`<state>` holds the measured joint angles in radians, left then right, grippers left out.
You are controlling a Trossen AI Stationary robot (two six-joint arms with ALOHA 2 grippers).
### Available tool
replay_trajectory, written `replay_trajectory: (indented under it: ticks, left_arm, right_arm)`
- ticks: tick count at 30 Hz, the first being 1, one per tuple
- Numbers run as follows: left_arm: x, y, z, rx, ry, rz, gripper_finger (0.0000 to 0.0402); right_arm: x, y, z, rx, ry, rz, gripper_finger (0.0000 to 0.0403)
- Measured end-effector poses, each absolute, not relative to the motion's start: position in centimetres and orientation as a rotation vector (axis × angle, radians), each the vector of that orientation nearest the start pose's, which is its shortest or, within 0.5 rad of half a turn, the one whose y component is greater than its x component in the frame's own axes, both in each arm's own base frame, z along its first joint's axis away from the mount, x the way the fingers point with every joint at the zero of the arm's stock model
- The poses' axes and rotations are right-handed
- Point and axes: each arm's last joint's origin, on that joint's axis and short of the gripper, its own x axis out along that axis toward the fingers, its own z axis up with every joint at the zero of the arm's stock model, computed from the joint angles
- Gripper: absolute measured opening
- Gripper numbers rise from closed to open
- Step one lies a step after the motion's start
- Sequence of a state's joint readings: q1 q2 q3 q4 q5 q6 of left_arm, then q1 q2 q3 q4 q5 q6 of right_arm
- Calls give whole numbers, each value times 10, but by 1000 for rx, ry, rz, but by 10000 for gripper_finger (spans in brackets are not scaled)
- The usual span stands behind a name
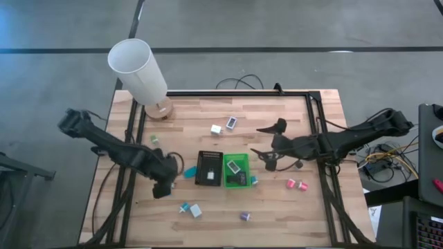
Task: Pick & Place Office items
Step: Put the blue white charger adapter into the black bin
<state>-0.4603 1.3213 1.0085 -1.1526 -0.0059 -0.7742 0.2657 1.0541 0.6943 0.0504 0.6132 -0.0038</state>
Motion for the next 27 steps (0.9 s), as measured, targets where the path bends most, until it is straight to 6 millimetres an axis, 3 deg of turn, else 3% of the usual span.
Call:
replay_trajectory:
  ticks: [7,27]
  left_arm:
    - [208,-106,221,-259,1627,150,261]
    - [226,-114,190,-136,1660,127,262]
  right_arm:
    - [219,42,277,-101,263,-348,366]
    - [222,43,276,-102,264,-348,366]
